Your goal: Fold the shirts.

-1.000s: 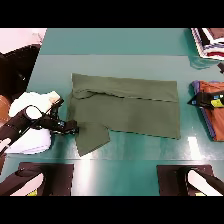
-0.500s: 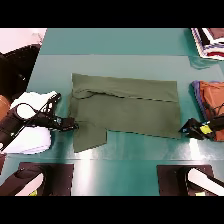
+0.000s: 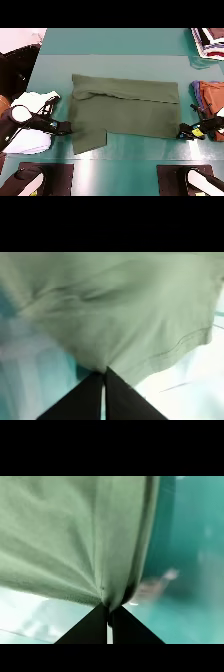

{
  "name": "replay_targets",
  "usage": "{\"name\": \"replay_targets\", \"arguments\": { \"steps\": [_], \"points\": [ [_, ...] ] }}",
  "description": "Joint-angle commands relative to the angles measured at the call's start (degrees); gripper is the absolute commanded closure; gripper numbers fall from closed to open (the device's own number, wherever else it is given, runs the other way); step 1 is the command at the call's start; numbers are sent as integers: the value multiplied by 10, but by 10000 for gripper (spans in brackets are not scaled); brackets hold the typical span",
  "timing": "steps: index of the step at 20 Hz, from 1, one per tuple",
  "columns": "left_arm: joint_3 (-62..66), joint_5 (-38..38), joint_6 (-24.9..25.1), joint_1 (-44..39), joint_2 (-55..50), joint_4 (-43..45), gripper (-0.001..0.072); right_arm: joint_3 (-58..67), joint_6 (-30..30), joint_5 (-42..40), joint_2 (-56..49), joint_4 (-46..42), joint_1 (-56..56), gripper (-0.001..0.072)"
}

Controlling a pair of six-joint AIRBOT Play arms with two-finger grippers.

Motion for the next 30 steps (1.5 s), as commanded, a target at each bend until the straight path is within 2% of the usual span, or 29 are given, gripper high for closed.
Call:
{"name": "replay_targets", "arguments": {
  "steps": [1, 3, 4, 6, 8, 14, 18, 22, 23, 24, 25, 28, 29, 30],
  "points": [
    [1, -123, -49, 0, 84, 36, 681, -1, 1, 69, 93, -59, -1, 696],
    [2, -189, -65, 0, 124, 12, 681, 3, 1, 100, 152, -69, -17, 696],
    [9, -196, -69, 0, 129, 11, 682, 13, 1, 100, 173, -66, -22, 697],
    [29, -156, -68, 0, 127, 11, 682, 50, 1, 82, 189, -62, -11, 697],
    [54, -70, -58, 0, 114, 11, 681, 102, 1, 55, 166, -63, 20, 697],
    [163, 105, 24, 0, -80, 34, 679, 283, 2, -3, -62, -62, 91, 696],
    [215, 174, 26, 0, -206, 39, 679, 381, 1, -7, -193, -17, 96, 696],
    [234, 214, 26, 0, -250, 37, 675, 466, 1, -18, -273, 44, 93, 692],
    [234, 215, 26, 0, -251, 37, 482, 484, 1, -15, -288, 57, 93, 589],
    [234, 214, 24, 0, -251, 35, 179, 502, 1, -12, -303, 75, 93, 337],
    [234, 209, 19, 0, -250, 36, 100, 513, -2, -10, -311, 89, 89, 291],
    [257, 135, 22, 0, -248, 38, 101, 515, -33, 18, -309, 98, 64, 292],
    [264, 112, 22, 0, -248, 37, 215, 515, -38, 32, -308, 99, 44, 292],
    [269, 94, 24, 0, -248, 35, 539, 515, -38, 46, -308, 99, 23, 291]
  ]
}}
